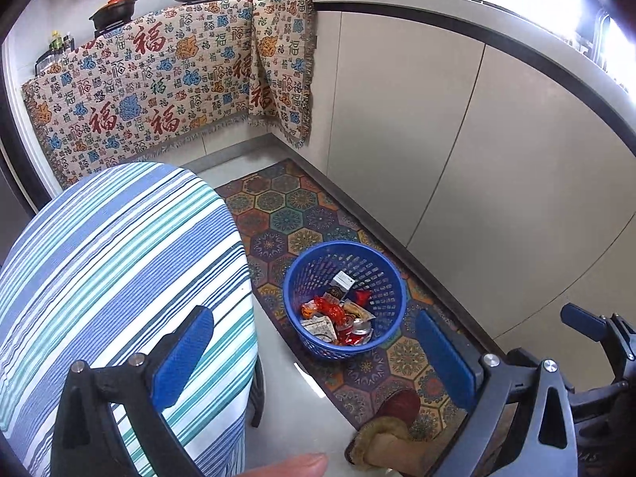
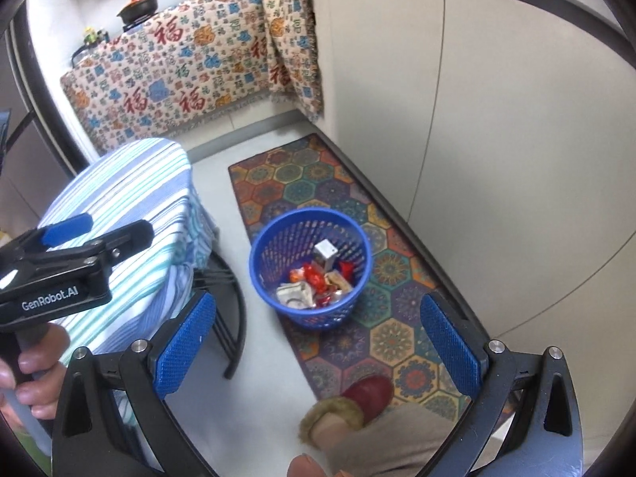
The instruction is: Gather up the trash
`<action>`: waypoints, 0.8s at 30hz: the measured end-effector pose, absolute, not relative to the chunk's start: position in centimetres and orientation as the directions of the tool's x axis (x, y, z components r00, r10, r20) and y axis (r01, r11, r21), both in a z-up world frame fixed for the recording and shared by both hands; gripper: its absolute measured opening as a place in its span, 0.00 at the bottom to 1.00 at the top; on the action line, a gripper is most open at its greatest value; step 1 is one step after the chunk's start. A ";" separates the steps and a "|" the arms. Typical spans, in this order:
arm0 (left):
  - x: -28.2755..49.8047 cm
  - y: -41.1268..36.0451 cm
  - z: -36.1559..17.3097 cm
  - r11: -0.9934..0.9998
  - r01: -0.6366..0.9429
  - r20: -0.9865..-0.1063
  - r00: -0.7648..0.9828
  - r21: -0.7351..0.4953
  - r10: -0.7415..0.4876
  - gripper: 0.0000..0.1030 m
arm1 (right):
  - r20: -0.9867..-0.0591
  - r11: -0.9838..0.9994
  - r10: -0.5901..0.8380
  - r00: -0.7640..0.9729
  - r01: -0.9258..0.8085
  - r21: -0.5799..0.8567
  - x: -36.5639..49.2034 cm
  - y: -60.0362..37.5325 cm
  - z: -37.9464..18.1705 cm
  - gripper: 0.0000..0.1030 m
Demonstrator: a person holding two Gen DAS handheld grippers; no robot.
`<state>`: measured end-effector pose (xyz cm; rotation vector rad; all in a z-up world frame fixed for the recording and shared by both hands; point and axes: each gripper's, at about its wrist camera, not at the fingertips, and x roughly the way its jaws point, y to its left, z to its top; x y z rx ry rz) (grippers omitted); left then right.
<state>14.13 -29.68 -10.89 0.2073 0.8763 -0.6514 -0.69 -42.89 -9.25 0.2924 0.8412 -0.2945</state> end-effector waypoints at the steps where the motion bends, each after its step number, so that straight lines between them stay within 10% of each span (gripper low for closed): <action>1: 14.1 -29.6 -10.9 0.788 0.608 -0.769 0.458 -0.095 -0.446 1.00 | -0.764 0.921 -0.136 0.631 0.365 0.137 -0.8 -42.8 -9.2 1.00; 24: 13.5 -30.1 -10.4 0.798 0.602 -0.767 0.503 -0.019 -0.398 1.00 | -0.761 0.923 -0.137 0.634 0.361 0.134 -1.1 -42.6 -8.6 1.00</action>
